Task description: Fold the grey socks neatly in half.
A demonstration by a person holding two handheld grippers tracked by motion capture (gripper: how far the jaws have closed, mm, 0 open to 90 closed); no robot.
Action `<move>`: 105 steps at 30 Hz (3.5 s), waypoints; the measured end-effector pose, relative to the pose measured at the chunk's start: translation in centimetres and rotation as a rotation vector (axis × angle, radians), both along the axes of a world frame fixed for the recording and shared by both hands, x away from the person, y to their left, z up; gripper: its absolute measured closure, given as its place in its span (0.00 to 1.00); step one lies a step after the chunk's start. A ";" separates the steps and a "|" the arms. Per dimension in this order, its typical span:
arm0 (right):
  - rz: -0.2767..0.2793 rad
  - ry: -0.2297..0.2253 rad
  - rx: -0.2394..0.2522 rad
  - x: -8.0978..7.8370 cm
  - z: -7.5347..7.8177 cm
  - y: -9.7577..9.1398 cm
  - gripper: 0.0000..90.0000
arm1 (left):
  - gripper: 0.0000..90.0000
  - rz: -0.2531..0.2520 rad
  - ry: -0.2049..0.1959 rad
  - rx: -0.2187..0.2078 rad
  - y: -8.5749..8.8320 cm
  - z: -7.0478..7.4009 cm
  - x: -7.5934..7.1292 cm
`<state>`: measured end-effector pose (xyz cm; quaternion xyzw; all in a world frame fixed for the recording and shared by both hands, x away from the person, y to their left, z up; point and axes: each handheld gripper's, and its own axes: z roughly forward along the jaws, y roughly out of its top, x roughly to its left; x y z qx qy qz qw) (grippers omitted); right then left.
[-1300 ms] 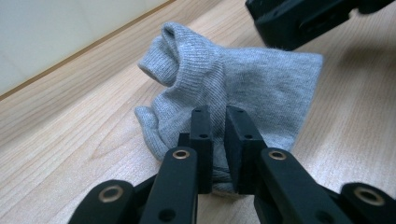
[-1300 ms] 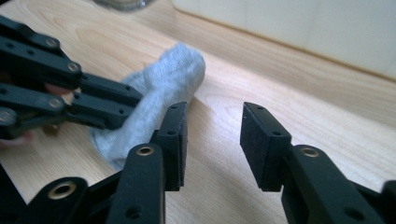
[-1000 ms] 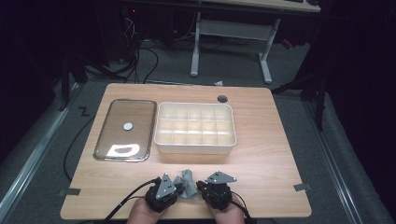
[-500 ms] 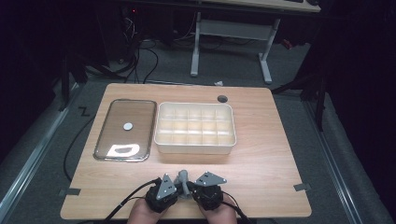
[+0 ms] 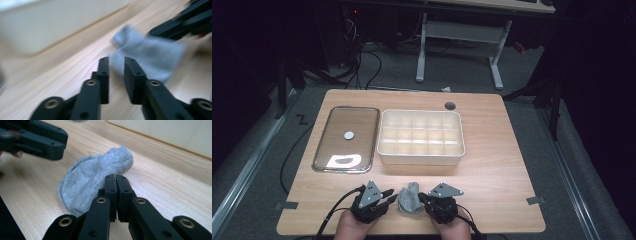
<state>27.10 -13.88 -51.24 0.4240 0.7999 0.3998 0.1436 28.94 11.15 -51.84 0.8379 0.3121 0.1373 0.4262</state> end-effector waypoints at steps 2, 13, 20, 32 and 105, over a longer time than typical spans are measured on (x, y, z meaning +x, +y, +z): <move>0.002 -0.001 0.002 0.0 0.0 0.0 0.99 | 0.90 -0.010 0.033 0.034 -0.4 -0.5 0.1; 0.022 -0.002 0.001 -0.3 0.3 0.5 0.98 | 0.92 -0.077 0.043 0.060 -3.1 -1.0 -0.8; 0.024 -0.008 -0.011 0.0 0.8 0.6 0.97 | 0.94 -0.103 0.036 0.056 -4.8 -0.9 -0.6; 0.055 0.004 -0.041 -0.4 -0.4 0.9 1.00 | 0.84 -0.088 0.032 0.045 -4.0 -1.0 -0.2; 0.109 0.141 0.035 0.4 0.7 4.2 0.51 | 0.97 -0.032 -0.020 -0.094 -0.9 -1.3 1.6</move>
